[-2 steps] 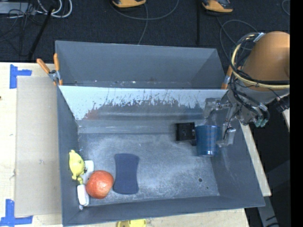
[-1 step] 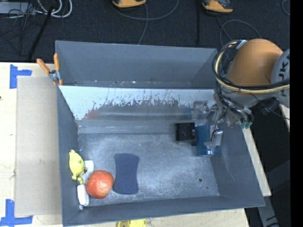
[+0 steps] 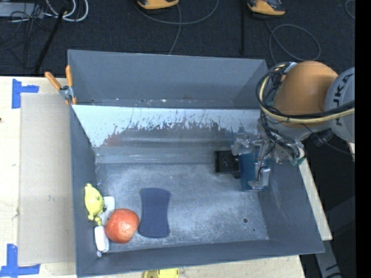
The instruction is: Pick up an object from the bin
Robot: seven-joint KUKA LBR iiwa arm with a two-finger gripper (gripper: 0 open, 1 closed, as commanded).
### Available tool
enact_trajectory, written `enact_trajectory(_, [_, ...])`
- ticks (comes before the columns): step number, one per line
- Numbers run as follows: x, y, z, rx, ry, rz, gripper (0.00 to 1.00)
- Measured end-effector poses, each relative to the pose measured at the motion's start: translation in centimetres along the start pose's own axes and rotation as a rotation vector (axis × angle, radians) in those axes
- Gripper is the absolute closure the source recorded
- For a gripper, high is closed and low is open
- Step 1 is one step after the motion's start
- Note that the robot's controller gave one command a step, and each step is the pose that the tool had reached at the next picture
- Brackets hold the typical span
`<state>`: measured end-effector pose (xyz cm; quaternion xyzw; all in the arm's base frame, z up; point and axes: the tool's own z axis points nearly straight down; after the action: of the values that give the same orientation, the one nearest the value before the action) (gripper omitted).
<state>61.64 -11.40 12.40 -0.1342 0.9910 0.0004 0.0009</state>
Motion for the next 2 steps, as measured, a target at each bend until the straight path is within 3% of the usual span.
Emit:
enact_trajectory(1, [0.4, 0.7, 0.9, 0.000, 0.002, 0.149, 0.00])
enact_trajectory(2, [0.1, 1.9, 2.4, 0.001, 0.001, 0.107, 0.00])
